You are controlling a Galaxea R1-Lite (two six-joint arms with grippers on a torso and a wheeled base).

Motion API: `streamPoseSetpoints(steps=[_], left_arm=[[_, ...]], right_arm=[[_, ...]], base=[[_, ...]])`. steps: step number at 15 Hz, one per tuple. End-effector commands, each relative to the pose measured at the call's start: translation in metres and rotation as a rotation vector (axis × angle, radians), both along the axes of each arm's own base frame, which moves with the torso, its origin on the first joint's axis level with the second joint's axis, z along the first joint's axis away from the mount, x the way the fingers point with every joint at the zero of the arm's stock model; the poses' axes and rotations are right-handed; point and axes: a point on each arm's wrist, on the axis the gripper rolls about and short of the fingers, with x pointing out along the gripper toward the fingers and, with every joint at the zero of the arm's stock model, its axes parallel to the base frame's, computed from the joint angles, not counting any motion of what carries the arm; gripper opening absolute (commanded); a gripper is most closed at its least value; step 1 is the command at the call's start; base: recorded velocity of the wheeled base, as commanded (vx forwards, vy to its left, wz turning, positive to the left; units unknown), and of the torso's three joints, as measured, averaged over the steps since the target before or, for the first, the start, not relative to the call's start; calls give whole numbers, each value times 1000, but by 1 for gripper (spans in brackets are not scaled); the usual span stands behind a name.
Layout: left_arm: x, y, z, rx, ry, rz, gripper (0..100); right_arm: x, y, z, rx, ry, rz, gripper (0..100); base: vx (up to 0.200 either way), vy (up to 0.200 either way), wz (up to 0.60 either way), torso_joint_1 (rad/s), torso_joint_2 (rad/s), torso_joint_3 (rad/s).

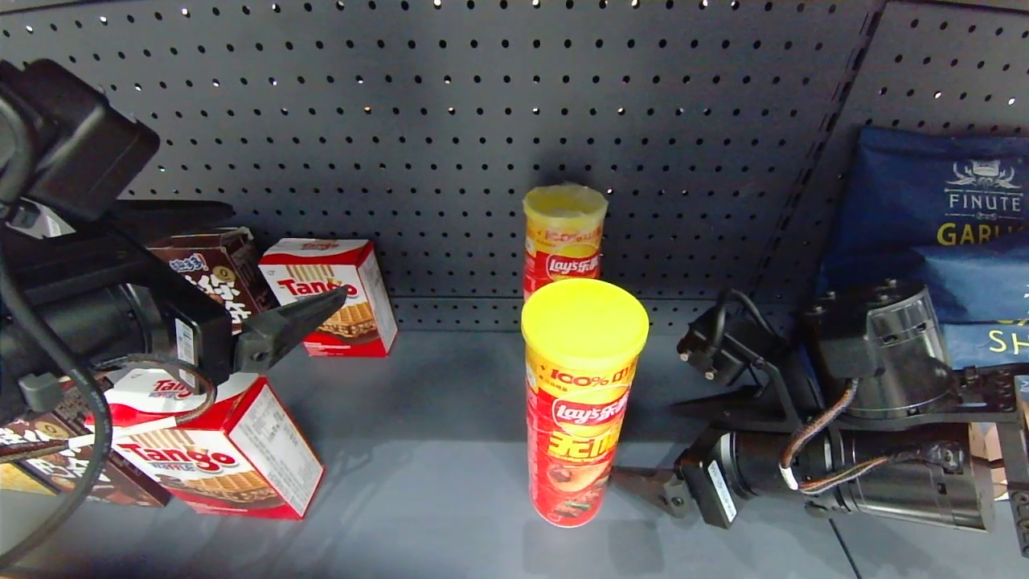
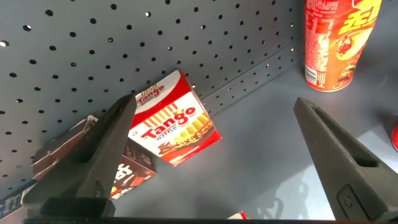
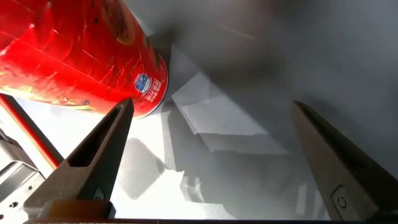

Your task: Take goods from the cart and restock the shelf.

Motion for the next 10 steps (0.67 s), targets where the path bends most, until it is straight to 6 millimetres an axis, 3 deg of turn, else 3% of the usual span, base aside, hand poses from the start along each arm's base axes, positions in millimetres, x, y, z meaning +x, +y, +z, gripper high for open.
streamPoseSetpoints(steps=[1, 4, 6, 8, 10], left_arm=[[0, 0, 0, 0, 0, 1, 100], [0, 0, 0, 0, 0, 1, 100], [0, 0, 0, 1, 0, 2, 100], [-5, 3, 7, -21, -42, 2, 100], [-28, 13, 20, -64, -125, -5, 100]], right_arm=[[0, 1, 0, -1, 0, 2, 100], [-1, 1, -1, -1, 2, 3, 100], [-5, -5, 10, 26, -29, -3, 100], [-24, -25, 51, 146, -190, -53, 100], [-48, -53, 82, 247, -333, -147, 100]], base=[[0, 0, 0, 0, 0, 0], [0, 0, 0, 0, 0, 0], [0, 0, 0, 0, 0, 0], [0, 0, 0, 0, 0, 0], [0, 0, 0, 0, 0, 0]])
